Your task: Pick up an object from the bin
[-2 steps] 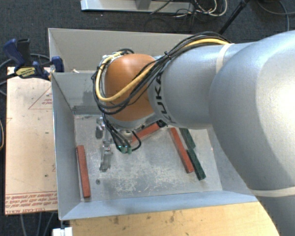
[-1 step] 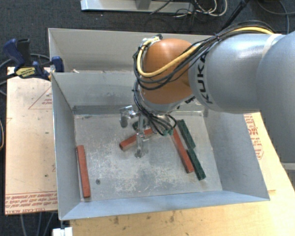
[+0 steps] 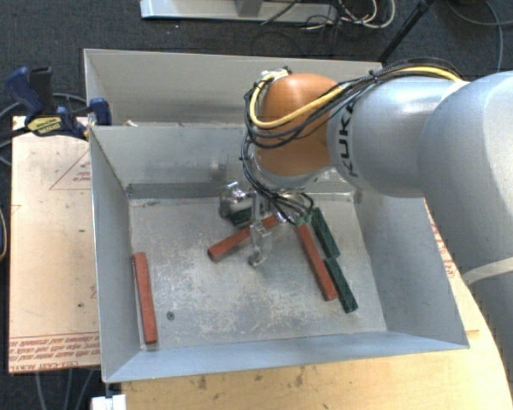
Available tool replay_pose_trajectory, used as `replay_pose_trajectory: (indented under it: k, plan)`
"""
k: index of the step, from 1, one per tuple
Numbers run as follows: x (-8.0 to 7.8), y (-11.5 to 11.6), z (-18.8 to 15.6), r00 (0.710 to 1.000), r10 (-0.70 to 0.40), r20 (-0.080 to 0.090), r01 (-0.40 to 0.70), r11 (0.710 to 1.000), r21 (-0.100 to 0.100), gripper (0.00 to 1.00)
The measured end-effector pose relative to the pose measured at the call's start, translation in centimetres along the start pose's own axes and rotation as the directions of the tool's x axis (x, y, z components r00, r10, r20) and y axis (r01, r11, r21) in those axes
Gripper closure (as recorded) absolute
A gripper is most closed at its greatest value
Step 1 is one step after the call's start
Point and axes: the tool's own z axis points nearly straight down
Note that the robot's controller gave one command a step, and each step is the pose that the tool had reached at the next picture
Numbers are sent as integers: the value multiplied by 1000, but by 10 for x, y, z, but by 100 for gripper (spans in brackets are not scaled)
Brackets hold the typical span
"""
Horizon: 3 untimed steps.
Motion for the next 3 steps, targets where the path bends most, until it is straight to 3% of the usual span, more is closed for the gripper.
replay_pose_trajectory:
  k: [1, 2, 3]
  plan:
    - [-1, 3, -4, 1000, -2, 3, 2, 1000, -2, 100]
    - [3, 9, -2, 983, -186, 8, 186, 983, 1, 100]
    - [17, -10, -139, 932, -362, 9, 362, 932, 5, 100]
